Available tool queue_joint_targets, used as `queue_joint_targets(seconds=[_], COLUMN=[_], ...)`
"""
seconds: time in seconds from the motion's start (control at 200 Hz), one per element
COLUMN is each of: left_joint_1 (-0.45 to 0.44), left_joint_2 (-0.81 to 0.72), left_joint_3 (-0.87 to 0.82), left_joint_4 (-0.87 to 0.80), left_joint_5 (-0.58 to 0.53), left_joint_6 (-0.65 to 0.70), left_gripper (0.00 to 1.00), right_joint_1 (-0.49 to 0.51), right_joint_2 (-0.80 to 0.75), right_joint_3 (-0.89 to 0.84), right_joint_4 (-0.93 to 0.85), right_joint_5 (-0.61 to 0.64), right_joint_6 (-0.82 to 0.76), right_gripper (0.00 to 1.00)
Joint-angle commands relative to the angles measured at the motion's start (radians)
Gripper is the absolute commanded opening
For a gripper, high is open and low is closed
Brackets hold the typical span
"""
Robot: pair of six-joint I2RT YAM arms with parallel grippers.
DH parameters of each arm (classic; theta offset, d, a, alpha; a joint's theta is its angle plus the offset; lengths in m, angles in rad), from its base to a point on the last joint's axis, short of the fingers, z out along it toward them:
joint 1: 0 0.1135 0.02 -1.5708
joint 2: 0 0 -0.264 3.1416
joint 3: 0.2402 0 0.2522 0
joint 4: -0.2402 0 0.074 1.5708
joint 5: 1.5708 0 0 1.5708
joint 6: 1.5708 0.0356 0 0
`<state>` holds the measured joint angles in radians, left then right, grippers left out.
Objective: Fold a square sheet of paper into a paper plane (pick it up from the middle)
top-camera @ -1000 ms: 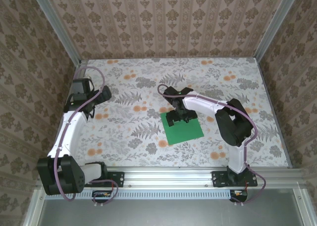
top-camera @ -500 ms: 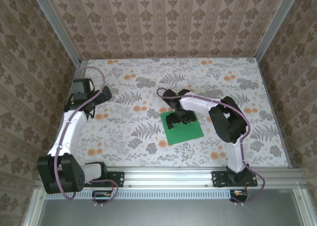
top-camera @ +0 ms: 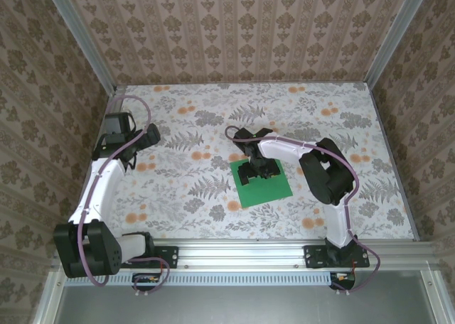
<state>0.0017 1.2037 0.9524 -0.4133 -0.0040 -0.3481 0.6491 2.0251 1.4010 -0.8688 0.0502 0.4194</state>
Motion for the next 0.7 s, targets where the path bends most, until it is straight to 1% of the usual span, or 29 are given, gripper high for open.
queue_joint_targets(seconds=[0.0, 0.145, 0.41, 0.52, 0.695], left_joint_1=[0.009, 0.008, 0.009, 0.009, 0.009], left_joint_2=[0.006, 0.007, 0.003, 0.002, -0.003], left_joint_3=[0.021, 0.019, 0.015, 0.017, 0.015], left_joint_4=[-0.009, -0.010, -0.010, -0.013, -0.015], left_joint_5=[-0.008, -0.008, -0.006, -0.003, -0.002], left_joint_6=[0.007, 0.008, 0.007, 0.006, 0.006], left_gripper=[1.00, 1.00, 1.00, 1.00, 1.00], right_joint_1=[-0.010, -0.023, -0.025, -0.024, -0.032], right_joint_2=[0.082, 0.084, 0.087, 0.084, 0.088], right_joint_3=[-0.075, -0.094, -0.105, -0.113, -0.124], right_joint_4=[0.005, 0.017, 0.016, 0.028, 0.042], right_joint_5=[0.018, 0.017, 0.062, 0.048, 0.022], right_joint_6=[0.013, 0.014, 0.019, 0.019, 0.024], right_gripper=[0.92, 0.90, 0.85, 0.84, 0.78])
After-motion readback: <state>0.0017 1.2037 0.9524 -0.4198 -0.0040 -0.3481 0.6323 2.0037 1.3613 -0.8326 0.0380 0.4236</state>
